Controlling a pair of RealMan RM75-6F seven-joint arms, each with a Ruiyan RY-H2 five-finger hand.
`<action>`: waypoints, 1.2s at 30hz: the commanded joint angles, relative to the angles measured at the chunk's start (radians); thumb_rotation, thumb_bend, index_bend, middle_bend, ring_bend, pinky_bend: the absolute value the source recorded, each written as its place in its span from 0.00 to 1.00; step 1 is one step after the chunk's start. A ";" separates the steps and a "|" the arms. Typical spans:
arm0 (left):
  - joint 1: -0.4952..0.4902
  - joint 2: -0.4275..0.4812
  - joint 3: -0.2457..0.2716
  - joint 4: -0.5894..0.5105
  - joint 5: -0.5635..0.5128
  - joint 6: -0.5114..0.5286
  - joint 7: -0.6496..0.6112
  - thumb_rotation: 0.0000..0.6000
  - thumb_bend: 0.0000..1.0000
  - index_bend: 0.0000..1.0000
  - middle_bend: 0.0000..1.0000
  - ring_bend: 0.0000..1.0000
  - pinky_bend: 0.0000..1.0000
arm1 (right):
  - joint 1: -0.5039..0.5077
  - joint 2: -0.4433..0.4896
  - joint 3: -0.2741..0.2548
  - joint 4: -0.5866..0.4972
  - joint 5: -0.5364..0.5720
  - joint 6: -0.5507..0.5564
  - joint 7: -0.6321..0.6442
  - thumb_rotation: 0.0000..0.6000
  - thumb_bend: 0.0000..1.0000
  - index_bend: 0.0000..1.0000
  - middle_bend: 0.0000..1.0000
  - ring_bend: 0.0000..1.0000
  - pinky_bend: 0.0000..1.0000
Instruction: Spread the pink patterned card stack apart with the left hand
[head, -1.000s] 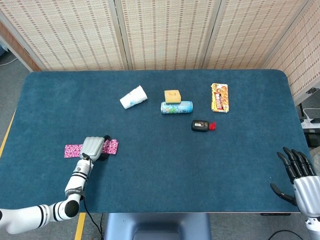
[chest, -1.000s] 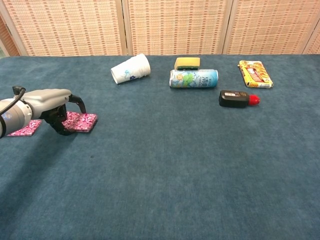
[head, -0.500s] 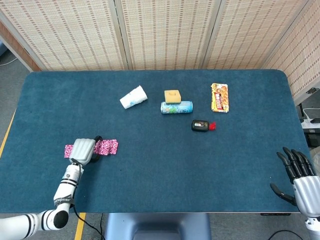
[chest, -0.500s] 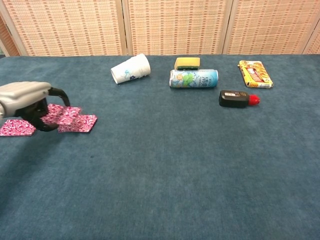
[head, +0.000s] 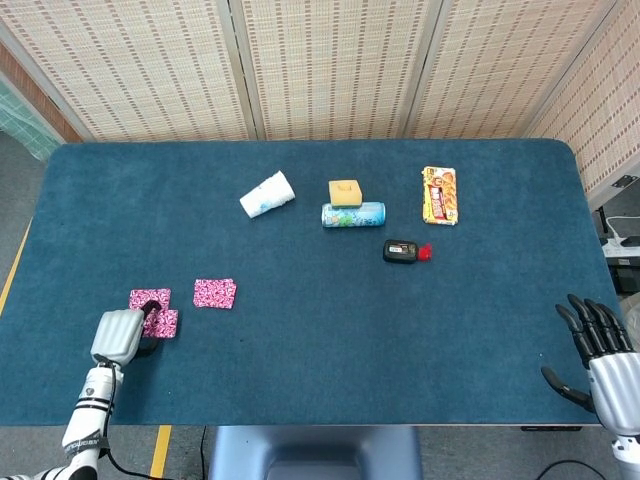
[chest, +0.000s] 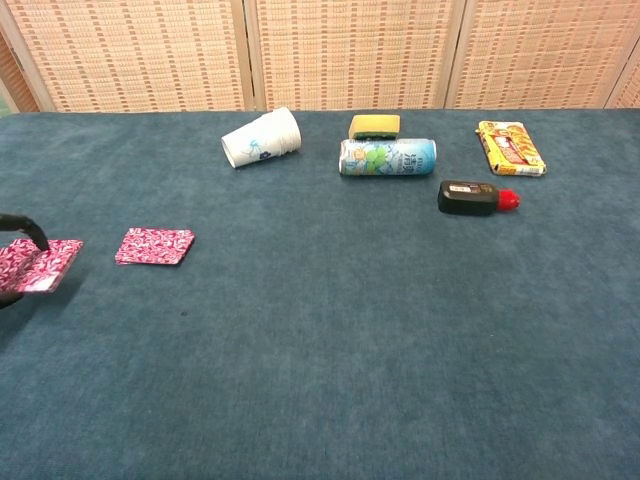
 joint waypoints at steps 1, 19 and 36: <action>0.023 -0.006 0.010 0.014 0.005 0.006 -0.010 1.00 0.35 0.43 1.00 1.00 1.00 | 0.000 -0.001 0.001 0.000 0.001 0.000 -0.001 1.00 0.13 0.09 0.03 0.00 0.10; 0.069 -0.010 0.000 0.017 0.016 -0.021 0.039 1.00 0.33 0.19 1.00 1.00 1.00 | 0.000 0.000 0.003 -0.005 0.006 -0.004 -0.002 1.00 0.13 0.09 0.03 0.00 0.10; 0.130 0.060 -0.039 -0.031 0.394 0.248 -0.138 1.00 0.29 0.15 0.77 0.76 0.67 | 0.008 0.004 0.001 -0.014 0.010 -0.027 -0.014 1.00 0.13 0.09 0.03 0.00 0.10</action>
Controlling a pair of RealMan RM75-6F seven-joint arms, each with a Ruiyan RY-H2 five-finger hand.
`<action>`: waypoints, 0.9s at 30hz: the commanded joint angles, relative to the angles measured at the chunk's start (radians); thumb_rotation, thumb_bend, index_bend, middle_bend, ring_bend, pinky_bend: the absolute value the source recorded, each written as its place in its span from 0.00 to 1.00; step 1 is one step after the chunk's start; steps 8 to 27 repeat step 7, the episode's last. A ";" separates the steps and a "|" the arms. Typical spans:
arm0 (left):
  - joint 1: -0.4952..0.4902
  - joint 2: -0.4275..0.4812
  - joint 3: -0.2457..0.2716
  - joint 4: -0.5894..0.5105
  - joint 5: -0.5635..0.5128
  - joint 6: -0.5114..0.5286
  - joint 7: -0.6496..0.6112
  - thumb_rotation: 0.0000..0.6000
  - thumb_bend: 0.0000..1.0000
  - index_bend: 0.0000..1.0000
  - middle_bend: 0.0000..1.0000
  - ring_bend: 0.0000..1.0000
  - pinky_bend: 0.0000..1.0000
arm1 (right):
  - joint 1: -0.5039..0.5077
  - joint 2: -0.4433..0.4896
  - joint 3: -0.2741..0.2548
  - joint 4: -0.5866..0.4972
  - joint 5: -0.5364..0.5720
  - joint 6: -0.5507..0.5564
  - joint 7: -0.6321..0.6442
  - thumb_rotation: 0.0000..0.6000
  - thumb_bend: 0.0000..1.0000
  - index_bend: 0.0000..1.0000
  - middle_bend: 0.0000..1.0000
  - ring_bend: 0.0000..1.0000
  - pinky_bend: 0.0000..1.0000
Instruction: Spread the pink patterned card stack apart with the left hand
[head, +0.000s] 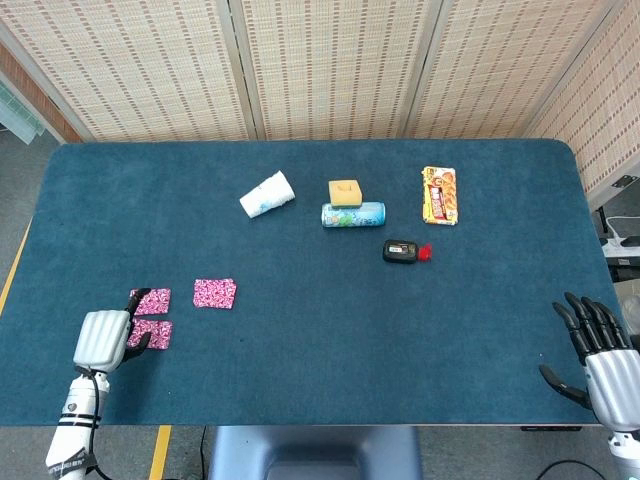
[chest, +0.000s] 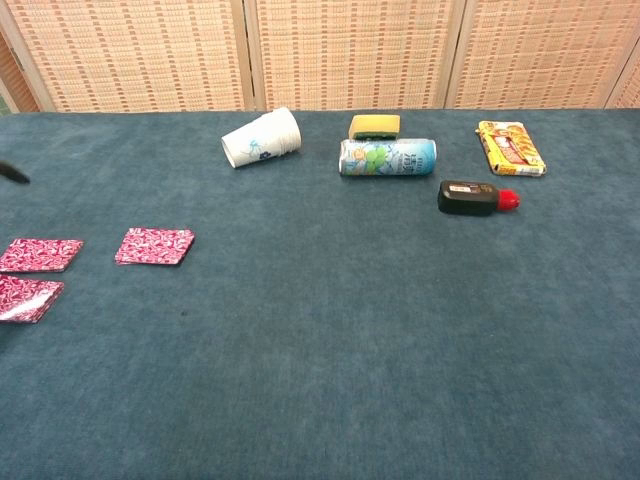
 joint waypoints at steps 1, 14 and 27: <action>0.032 0.013 0.008 0.046 0.147 0.089 -0.104 1.00 0.29 0.14 0.71 0.70 0.60 | -0.001 0.001 -0.001 0.000 -0.002 0.002 0.001 1.00 0.13 0.09 0.03 0.00 0.10; 0.062 0.019 0.027 0.099 0.164 0.084 -0.134 1.00 0.29 0.09 0.45 0.42 0.42 | -0.001 -0.001 0.001 0.002 0.002 0.004 0.000 1.00 0.13 0.09 0.03 0.00 0.10; 0.062 0.019 0.027 0.099 0.164 0.084 -0.134 1.00 0.29 0.09 0.45 0.42 0.42 | -0.001 -0.001 0.001 0.002 0.002 0.004 0.000 1.00 0.13 0.09 0.03 0.00 0.10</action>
